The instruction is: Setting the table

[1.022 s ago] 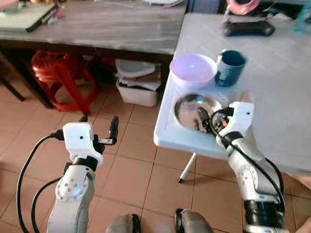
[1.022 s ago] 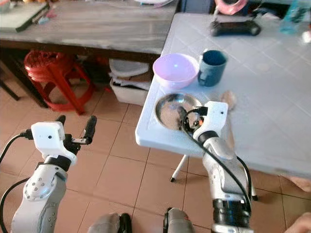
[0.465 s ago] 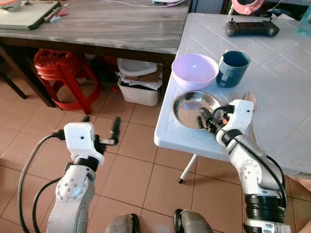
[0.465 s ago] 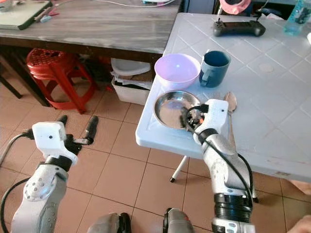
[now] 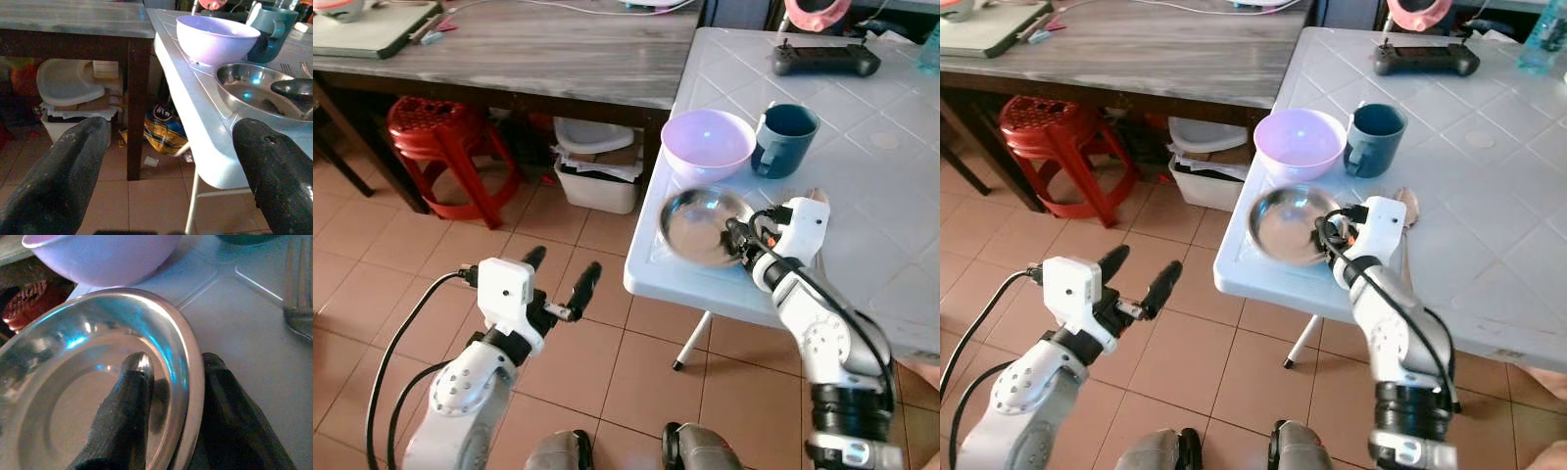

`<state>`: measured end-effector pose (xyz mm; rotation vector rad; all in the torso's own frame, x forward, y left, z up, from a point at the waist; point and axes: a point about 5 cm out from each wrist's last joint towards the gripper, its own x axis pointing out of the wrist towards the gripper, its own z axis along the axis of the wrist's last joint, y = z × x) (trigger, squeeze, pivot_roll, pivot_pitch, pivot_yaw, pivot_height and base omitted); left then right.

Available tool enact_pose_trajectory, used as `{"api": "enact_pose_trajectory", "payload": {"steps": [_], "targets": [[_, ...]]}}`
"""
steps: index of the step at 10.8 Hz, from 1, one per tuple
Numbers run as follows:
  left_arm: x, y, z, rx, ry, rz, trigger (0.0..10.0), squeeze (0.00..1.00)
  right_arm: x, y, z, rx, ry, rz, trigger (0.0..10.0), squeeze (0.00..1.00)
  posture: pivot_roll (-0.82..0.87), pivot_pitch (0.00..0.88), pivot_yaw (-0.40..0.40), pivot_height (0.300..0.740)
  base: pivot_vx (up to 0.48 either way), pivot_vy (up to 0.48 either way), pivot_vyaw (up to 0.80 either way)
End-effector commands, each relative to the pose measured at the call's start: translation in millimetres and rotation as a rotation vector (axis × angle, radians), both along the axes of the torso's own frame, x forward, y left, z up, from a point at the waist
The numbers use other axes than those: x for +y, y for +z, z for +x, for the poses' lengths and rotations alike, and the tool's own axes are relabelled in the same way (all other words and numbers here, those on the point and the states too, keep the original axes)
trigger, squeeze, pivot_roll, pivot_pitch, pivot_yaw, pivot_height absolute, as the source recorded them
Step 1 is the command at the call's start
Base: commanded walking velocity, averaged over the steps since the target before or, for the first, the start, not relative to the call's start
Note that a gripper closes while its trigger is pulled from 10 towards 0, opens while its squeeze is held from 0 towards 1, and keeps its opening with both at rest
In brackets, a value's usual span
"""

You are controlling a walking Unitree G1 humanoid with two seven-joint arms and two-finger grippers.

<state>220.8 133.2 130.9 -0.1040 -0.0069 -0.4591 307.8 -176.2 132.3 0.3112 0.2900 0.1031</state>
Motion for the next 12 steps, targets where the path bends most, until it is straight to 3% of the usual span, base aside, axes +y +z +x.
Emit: {"api": "enact_pose_trajectory", "payload": {"steps": [1,4,7,10,12], "targets": [[3.4,-2.7,-1.2,0.016,-0.004,0.005,10.0,0.0,3.7,-42.7,-14.8,0.225,0.009,0.037,0.0,0.0,0.01,0.167,0.067,0.74,0.0,0.0,0.0],[-5.1,-6.5,-1.2,0.032,-0.016,-0.014,10.0,0.0,3.3,-46.7,-17.9,0.27,0.004,0.04,0.0,0.0,-0.01,0.151,0.059,0.74,0.0,0.0,0.0],[2.9,-20.3,5.4,0.077,0.125,-0.007,10.0,0.0,-3.4,-60.5,-24.5,0.333,-0.091,0.019,0.0,0.0,0.0,0.129,0.042,0.74,0.0,0.16,0.0],[14.8,-21.0,19.1,0.038,0.282,0.019,10.0,0.0,12.3,-35.9,-17.7,0.125,-0.08,0.025,0.0,0.0,-0.01,0.138,0.048,0.74,0.0,0.48,0.0],[21.0,-20.5,27.3,0.017,0.387,0.041,10.0,0.0,14.0,-29.3,-14.8,0.036,-0.114,0.011,0.0,0.0,0.0,0.123,0.045,0.74,0.0,0.48,0.0]]}}
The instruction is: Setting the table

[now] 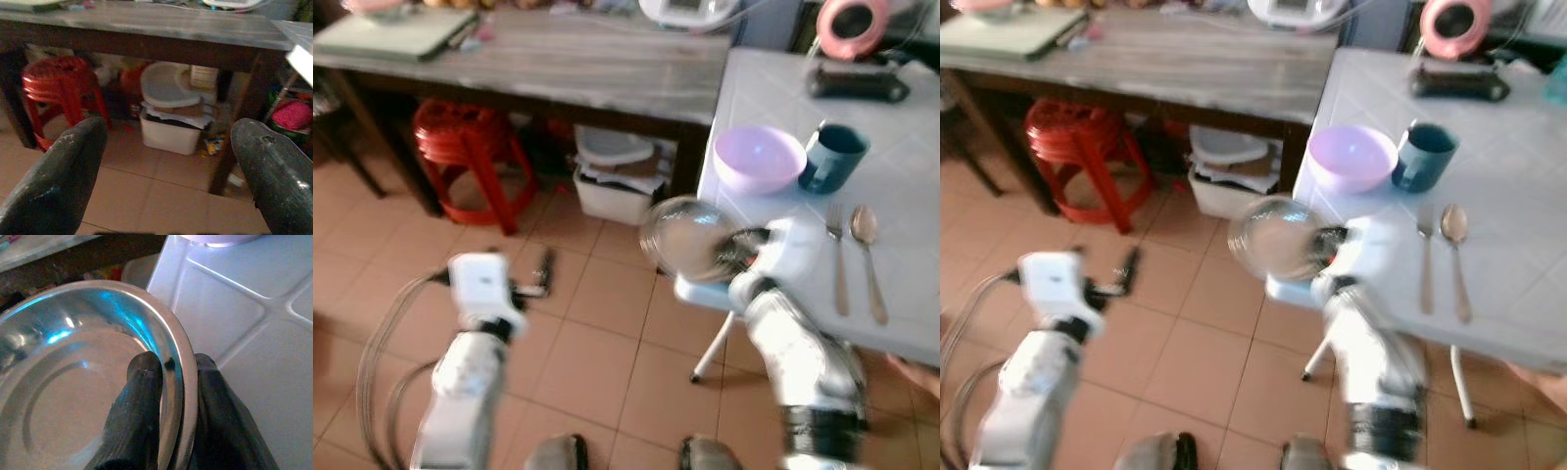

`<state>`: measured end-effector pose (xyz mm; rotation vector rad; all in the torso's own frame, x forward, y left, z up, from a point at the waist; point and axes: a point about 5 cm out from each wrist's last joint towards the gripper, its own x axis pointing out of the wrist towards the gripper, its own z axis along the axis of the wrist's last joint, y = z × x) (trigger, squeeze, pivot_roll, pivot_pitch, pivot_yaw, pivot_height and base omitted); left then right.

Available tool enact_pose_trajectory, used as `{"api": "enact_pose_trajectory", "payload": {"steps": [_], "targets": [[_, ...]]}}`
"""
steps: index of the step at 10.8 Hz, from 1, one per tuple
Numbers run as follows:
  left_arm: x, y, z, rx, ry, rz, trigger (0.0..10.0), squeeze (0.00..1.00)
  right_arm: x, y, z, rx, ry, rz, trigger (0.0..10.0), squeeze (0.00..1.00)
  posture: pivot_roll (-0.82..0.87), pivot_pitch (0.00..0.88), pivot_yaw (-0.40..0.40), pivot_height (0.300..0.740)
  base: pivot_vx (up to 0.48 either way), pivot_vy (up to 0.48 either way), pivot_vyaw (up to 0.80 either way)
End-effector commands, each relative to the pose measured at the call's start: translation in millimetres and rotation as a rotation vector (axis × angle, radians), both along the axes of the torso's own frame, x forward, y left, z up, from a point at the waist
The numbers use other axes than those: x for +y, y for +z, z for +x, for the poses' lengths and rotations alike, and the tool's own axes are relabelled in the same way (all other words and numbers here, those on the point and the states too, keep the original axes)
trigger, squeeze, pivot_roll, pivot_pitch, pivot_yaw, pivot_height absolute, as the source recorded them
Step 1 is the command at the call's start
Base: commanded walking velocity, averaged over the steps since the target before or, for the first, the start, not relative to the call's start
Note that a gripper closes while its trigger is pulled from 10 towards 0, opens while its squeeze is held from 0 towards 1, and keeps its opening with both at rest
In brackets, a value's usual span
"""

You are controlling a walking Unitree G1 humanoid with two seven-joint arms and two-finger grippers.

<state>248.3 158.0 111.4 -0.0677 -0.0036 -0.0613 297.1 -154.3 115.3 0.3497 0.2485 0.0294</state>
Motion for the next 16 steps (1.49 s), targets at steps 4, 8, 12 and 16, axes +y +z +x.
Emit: {"api": "enact_pose_trajectory", "payload": {"steps": [4,8,12,16], "targets": [[-17.5,-0.1,9.1,-0.032,-0.019,-0.009,10.0,0.0,-6.6,4.3,-0.7,-0.097,-0.041,-0.108,0.0,0.0,-0.01,0.094,0.038,0.74,0.0,0.457,0.0],[-15.8,-0.4,15.9,-0.056,0.003,-0.005,10.0,0.0,-6.2,26.9,6.4,-0.262,-0.042,-0.206,0.0,0.0,-0.03,0.035,0.036,0.74,0.255,0.352,0.0],[-26.0,0.2,20.4,-0.078,-0.025,0.006,10.0,0.0,0.3,32.3,8.2,-0.328,-0.014,-0.25,6.5,0.0,-0.04,0.021,0.036,0.74,0.426,0.128,0.0],[-24.8,3.5,23.5,-0.104,-0.029,0.03,10.0,0.0,3.3,36.4,12.0,-0.356,0.0,-0.258,10.0,0.0,-0.05,0.028,0.055,0.74,0.48,0.0,0.0]]}}
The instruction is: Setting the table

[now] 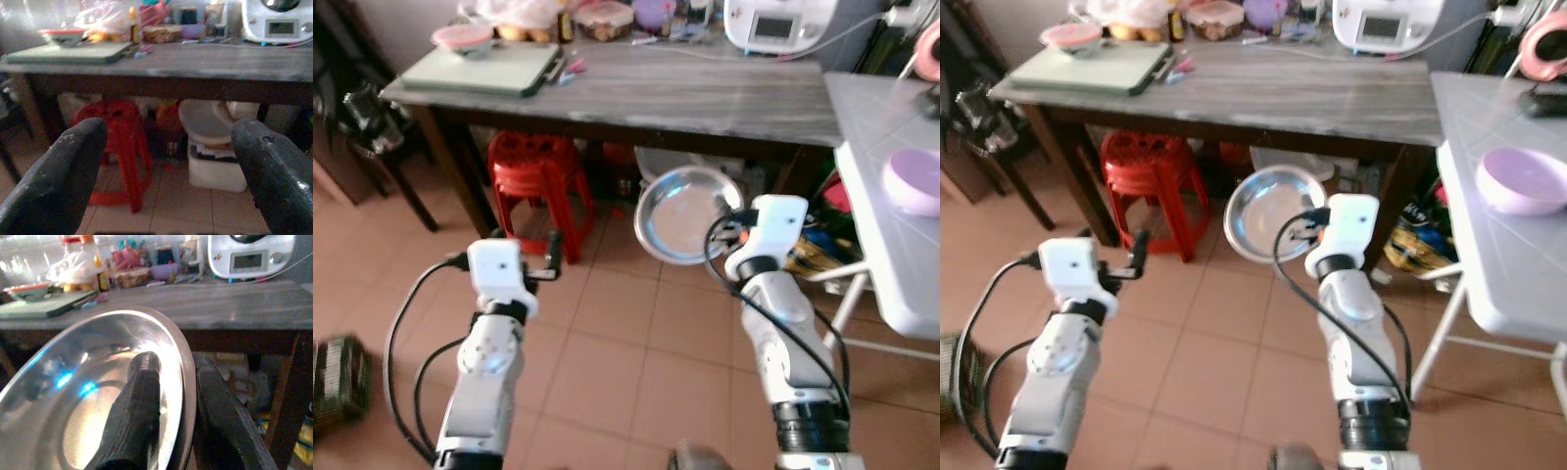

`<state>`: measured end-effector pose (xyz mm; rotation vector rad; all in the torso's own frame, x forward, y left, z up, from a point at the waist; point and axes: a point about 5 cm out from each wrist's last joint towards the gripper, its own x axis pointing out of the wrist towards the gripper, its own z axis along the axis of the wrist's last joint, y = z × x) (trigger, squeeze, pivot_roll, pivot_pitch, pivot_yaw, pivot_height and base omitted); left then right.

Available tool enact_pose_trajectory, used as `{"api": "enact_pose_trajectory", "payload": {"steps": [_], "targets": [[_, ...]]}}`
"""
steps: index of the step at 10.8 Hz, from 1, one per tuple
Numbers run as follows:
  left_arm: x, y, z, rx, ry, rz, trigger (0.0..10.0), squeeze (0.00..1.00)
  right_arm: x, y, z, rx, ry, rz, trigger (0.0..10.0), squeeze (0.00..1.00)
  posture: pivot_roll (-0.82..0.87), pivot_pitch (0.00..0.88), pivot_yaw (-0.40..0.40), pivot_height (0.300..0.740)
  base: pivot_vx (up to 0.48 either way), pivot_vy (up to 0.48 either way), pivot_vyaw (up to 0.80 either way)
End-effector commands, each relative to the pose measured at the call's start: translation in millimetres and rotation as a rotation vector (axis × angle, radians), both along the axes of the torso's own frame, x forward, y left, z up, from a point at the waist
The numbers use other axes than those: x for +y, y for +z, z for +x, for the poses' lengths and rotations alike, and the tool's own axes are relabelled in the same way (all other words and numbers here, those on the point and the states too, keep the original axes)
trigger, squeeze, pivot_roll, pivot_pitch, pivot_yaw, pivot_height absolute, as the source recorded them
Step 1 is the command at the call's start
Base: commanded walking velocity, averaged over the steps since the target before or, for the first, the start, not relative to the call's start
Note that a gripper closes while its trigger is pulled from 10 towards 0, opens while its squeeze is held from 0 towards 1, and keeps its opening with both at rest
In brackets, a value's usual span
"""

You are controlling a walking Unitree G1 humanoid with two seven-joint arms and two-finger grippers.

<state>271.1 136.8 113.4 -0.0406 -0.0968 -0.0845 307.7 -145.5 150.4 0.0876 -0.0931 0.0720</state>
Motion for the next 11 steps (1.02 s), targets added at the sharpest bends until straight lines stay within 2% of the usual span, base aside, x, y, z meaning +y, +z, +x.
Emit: {"api": "enact_pose_trajectory", "payload": {"steps": [1,9,11], "targets": [[-6.0,2.8,1.5,-0.013,-0.021,0.006,10.0,0.0,-4.9,5.1,3.7,-0.02,-0.013,-0.008,10.0,0.0,-0.05,0.029,0.055,0.74,0.48,0.0,0.0],[-8.2,4.6,0.7,-0.025,-0.041,-0.003,10.0,0.0,-4.8,0.3,4.0,-0.002,-0.018,0.012,10.0,0.0,-0.04,0.036,0.058,0.74,0.48,0.0,0.0],[-9.6,5.0,0.4,-0.027,-0.046,-0.007,10.0,0.0,-4.5,0.5,4.7,-0.004,-0.016,0.004,10.0,0.0,-0.04,0.038,0.057,0.74,0.48,0.0,-0.3]]}}
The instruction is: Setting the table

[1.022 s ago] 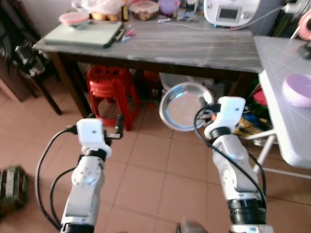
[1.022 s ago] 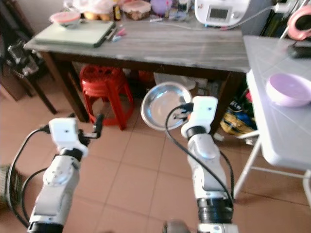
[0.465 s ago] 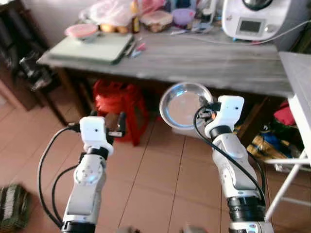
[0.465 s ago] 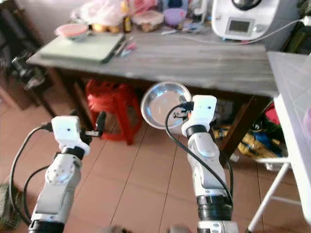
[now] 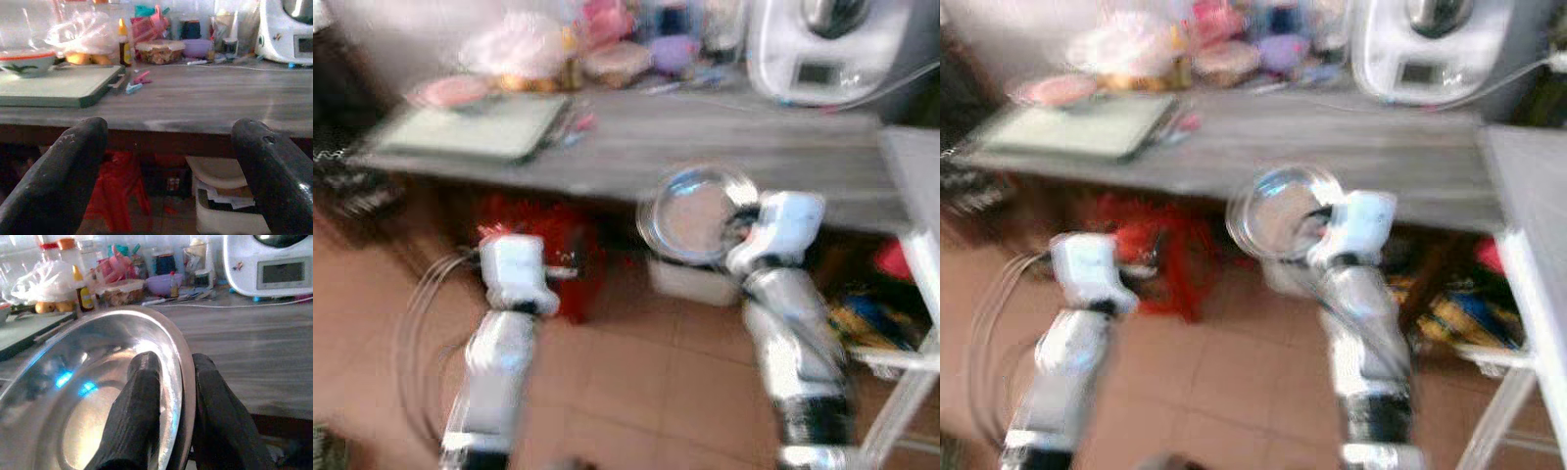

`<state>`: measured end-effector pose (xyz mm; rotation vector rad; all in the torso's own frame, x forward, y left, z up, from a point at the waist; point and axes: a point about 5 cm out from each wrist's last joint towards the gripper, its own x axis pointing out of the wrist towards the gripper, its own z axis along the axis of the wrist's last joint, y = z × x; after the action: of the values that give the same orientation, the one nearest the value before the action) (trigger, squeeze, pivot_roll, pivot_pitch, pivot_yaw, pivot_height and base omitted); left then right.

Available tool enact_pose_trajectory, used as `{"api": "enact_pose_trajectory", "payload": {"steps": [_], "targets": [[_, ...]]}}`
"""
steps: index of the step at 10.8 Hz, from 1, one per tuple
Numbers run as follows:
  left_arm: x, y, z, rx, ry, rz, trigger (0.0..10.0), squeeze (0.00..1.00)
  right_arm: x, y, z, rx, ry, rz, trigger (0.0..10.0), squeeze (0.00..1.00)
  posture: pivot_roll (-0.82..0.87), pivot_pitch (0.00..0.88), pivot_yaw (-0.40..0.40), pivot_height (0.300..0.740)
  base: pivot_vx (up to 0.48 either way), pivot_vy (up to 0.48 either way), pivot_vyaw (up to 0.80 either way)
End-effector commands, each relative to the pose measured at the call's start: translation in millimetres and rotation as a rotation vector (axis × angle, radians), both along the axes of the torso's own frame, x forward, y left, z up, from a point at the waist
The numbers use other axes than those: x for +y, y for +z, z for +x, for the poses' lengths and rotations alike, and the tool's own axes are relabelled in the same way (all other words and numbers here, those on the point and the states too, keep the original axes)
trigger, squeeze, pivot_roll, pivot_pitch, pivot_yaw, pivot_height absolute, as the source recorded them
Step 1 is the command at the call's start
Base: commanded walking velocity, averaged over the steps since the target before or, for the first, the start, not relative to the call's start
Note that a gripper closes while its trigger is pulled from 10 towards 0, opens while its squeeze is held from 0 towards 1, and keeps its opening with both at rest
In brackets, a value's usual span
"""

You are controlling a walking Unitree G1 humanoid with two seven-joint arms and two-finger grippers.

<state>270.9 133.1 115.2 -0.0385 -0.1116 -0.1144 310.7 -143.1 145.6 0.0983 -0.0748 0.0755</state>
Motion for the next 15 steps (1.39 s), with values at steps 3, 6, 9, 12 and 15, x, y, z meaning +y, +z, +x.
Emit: {"api": "enact_pose_trajectory", "payload": {"steps": [3,6,9,12,15], "targets": [[-7.4,3.5,0.5,-0.011,-0.023,-0.014,10.0,0.0,-5.9,5.4,2.4,-0.02,-0.015,-0.005,10.0,0.0,-0.04,0.044,0.056,0.74,0.48,0.0,0.0],[-6.3,2.9,0.4,-0.003,-0.011,-0.022,10.0,0.0,-7.2,-4.1,9.2,0.064,-0.031,0.002,10.0,0.0,-0.04,0.054,0.054,0.74,0.475,0.0,0.0],[5.4,-1.6,-8.1,0.024,0.028,0.004,10.0,0.0,-9.6,-8.9,18.5,0.125,-0.062,0.05,10.0,0.0,-0.02,0.069,0.058,0.74,0.124,0.0,0.0],[16.6,-10.5,-24.5,0.076,0.037,0.036,10.0,0.0,-17.4,-19.6,36.4,0.271,-0.165,0.113,10.0,0.0,0.0,0.093,0.056,0.74,0.0,0.0,0.0],[12.9,-7.7,-24.4,0.079,0.03,0.033,10.0,0.0,-6.6,-31.7,43.2,0.413,-0.119,0.12,10.0,0.0,0.0,0.097,0.054,0.74,0.0,0.0,0.0]]}}
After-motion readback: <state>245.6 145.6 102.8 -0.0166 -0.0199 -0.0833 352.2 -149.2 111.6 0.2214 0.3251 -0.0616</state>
